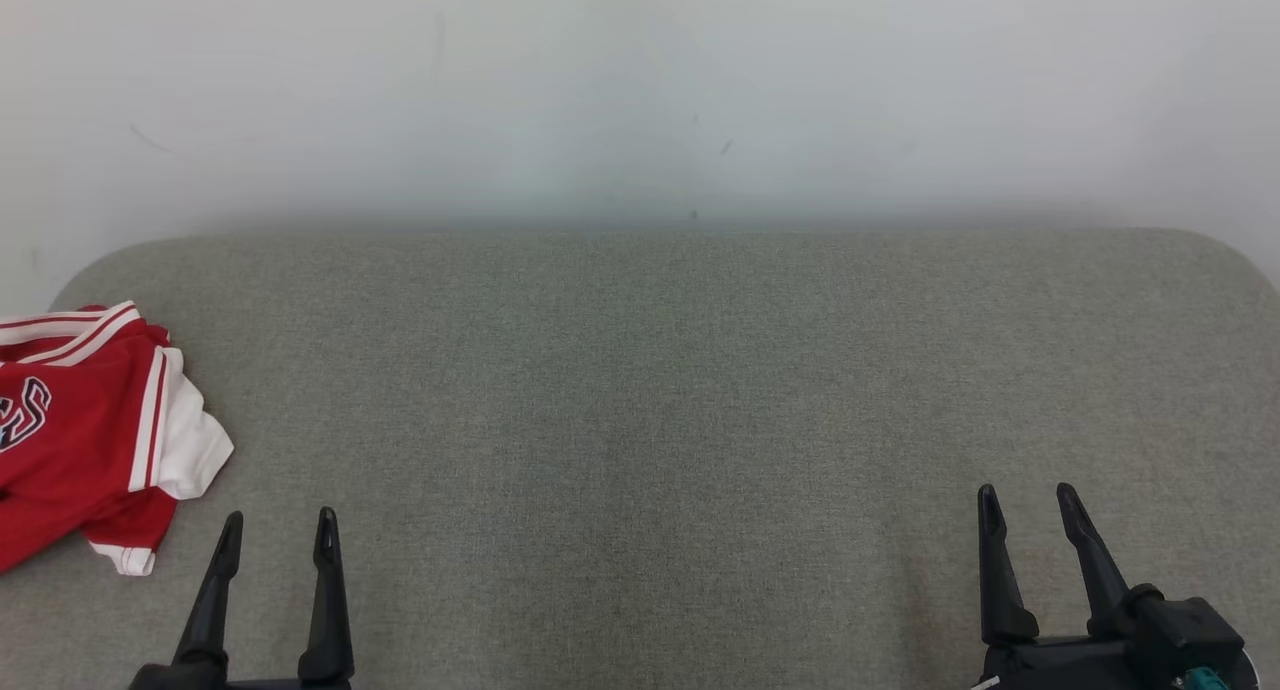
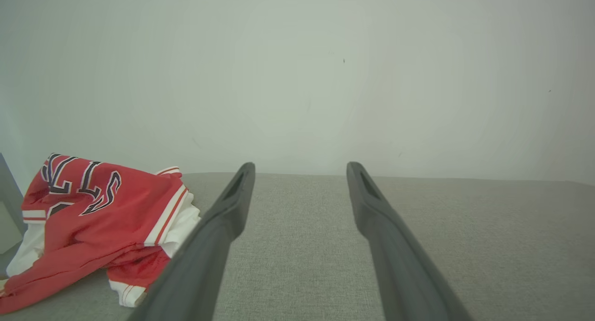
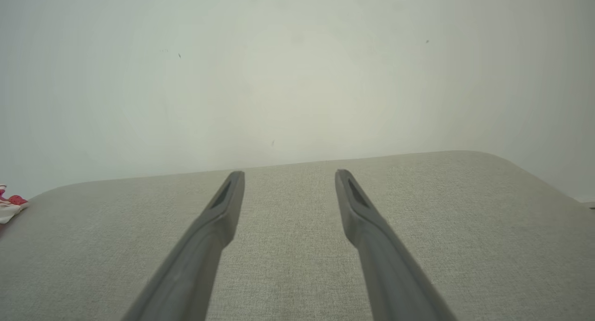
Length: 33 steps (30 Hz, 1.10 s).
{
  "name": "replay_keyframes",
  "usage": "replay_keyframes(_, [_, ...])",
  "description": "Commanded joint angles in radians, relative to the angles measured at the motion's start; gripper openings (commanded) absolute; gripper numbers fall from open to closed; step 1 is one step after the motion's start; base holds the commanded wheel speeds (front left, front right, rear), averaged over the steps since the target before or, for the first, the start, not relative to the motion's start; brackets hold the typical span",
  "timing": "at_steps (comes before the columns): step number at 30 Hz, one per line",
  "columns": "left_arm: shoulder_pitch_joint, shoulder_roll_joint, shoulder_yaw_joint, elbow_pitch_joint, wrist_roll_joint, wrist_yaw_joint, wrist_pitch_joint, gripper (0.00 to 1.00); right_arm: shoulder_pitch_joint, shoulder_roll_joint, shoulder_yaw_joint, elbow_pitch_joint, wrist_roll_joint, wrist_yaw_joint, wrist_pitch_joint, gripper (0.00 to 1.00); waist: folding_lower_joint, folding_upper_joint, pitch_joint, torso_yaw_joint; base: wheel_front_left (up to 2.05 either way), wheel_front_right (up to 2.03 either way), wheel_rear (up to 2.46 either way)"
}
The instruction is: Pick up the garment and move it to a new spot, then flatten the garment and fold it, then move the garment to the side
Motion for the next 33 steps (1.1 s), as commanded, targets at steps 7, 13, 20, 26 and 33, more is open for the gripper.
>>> replay_keyframes(7, [0.024, 0.006, 0.025, 0.009, 0.025, -0.001, -0.010, 1.00, 0.017, -0.003, -0.019, 0.005, -0.020, -0.002, -0.009, 1.00, 0.0000, 0.0000, 0.000, -0.002, 0.00, 0.00, 0.00])
replay_keyframes(13, [0.012, 0.005, 0.052, 0.047, 0.042, -0.001, -0.010, 1.00, 0.014, -0.003, -0.019, 0.033, -0.020, -0.002, -0.009, 1.00, 0.0000, 0.0000, -0.002, -0.001, 0.00, 0.00, 0.00])
replay_keyframes(20, [0.009, 0.005, 0.055, 0.068, 0.059, 0.004, -0.010, 1.00, 0.010, -0.003, -0.022, 0.047, -0.037, -0.002, -0.007, 1.00, 0.0000, 0.0000, -0.008, 0.003, 0.00, 0.00, 0.00])
replay_keyframes(26, [0.003, 0.005, 0.054, 0.085, 0.083, 0.014, -0.010, 1.00, 0.000, -0.003, -0.012, 0.079, -0.062, -0.002, -0.007, 1.00, 0.0000, 0.0000, -0.014, 0.006, 0.00, 0.00, 0.00])
replay_keyframes(33, [-0.005, 0.005, 0.060, 0.114, 0.079, 0.014, -0.010, 1.00, -0.022, -0.003, -0.014, 0.105, -0.062, -0.002, -0.007, 1.00, 0.0000, 0.0000, -0.015, 0.007, 0.00, 0.00, 0.00])
